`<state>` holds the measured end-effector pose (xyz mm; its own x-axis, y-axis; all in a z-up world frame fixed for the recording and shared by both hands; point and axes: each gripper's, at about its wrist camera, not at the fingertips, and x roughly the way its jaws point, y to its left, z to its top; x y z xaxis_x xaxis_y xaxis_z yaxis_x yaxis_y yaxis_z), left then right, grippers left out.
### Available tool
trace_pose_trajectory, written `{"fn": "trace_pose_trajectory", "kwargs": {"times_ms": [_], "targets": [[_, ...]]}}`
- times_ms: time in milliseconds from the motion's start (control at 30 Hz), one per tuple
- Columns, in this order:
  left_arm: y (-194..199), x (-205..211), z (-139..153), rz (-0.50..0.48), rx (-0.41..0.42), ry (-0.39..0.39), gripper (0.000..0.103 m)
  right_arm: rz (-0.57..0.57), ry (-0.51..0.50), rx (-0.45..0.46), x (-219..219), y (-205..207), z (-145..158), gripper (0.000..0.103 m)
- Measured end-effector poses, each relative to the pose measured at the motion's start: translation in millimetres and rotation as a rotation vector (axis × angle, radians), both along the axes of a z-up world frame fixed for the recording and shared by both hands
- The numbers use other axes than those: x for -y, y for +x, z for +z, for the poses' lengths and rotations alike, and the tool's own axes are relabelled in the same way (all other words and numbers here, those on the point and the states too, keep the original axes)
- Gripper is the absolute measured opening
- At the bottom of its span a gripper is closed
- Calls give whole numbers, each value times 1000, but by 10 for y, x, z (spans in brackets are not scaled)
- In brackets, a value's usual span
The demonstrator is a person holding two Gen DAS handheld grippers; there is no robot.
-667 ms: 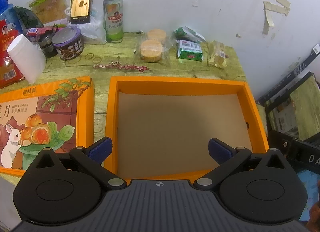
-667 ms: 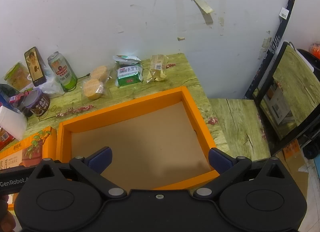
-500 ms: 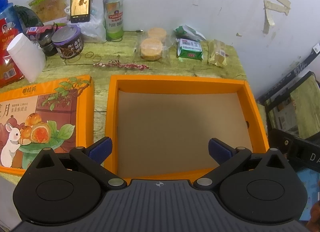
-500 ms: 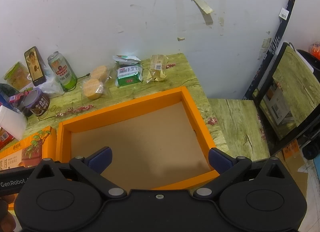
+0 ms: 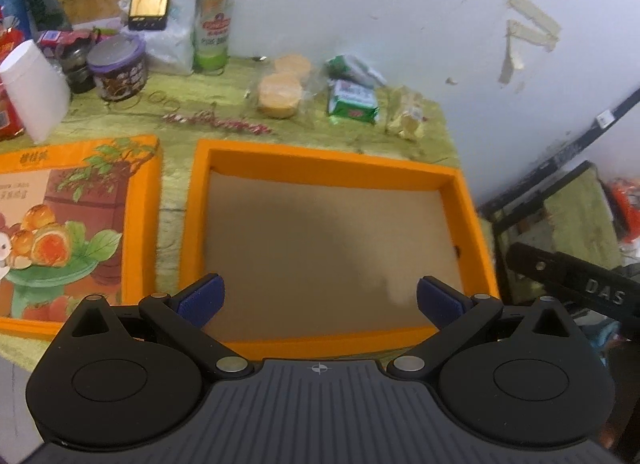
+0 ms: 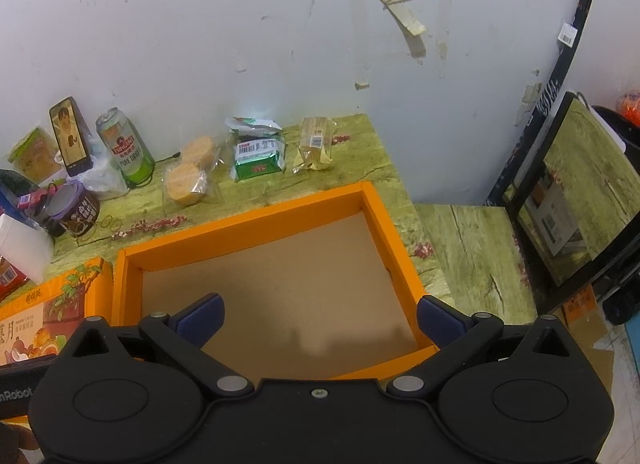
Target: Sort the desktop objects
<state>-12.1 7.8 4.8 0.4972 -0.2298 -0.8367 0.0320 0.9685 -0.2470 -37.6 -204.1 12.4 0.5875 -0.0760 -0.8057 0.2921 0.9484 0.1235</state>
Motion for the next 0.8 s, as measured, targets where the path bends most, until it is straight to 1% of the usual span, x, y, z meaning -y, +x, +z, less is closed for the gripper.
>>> {"fn": "trace_pose_trajectory", "kwargs": {"times_ms": [100,300,433,533,667,800], "targets": [[-10,31,31,-13,15,-2,103,0,0,9,5,-7,13,103],[2,74,-18,-37,-16,37,103,10,9,18,11,32,25,103],[-12,25,-12,-24,-8,26,103,19,10,22,-4,36,18,103],[-4,-17,-19,-17,-16,7,103,29,5,18,-25,53,23,103],[8,-30,-44,-40,-34,-31,103,49,6,1,-53,53,6,103],[20,-31,-12,-34,-12,-19,103,58,2,-21,-113,37,-39,103]]}}
